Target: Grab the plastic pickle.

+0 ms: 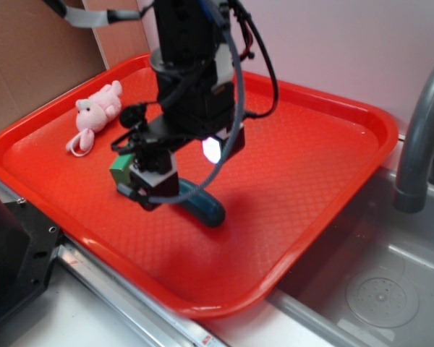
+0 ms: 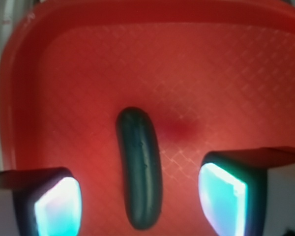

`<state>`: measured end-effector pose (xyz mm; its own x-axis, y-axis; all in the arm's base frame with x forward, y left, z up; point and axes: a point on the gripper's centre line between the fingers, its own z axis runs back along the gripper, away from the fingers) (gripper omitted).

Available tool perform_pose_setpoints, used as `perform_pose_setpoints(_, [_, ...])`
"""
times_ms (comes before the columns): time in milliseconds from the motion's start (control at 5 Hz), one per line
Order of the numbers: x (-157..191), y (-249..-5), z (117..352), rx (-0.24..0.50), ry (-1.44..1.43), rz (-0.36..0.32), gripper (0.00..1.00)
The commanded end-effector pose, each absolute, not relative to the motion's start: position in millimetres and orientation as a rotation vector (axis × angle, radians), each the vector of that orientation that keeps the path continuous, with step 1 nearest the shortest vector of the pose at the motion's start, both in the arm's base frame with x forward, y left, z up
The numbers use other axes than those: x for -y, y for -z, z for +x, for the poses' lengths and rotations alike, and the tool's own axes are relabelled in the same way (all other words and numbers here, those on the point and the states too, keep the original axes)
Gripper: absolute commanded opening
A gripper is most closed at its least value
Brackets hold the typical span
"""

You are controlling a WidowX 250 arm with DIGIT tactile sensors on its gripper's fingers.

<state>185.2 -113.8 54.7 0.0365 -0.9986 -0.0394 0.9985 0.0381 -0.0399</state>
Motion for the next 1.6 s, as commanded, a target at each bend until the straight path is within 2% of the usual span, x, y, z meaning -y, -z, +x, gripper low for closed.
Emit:
perform_pose_setpoints(0, [115.5,-25.3,188.6,-0.055,1.496,0.019,1.00])
perform_pose_setpoints(200, [115.9,-19.7,189.7,-0.038,1.487,0.017,1.00])
perform_pose_setpoints(400, [115.0,-18.6,185.8,-0.013,1.494,0.061,0.00])
perform_pose_setpoints(800, [110.1,-17.3,191.6,-0.033,1.453,0.051,0.00])
perform_pose_setpoints(1000, [103.1,-43.1,198.4,-0.057,1.258,0.115,0.00])
perform_pose_setpoints(1200, [91.3,-91.9,201.5,-0.083,1.003,0.188,0.00])
perform_pose_setpoints(1400, [85.2,-125.7,199.1,-0.095,0.754,0.157,0.00])
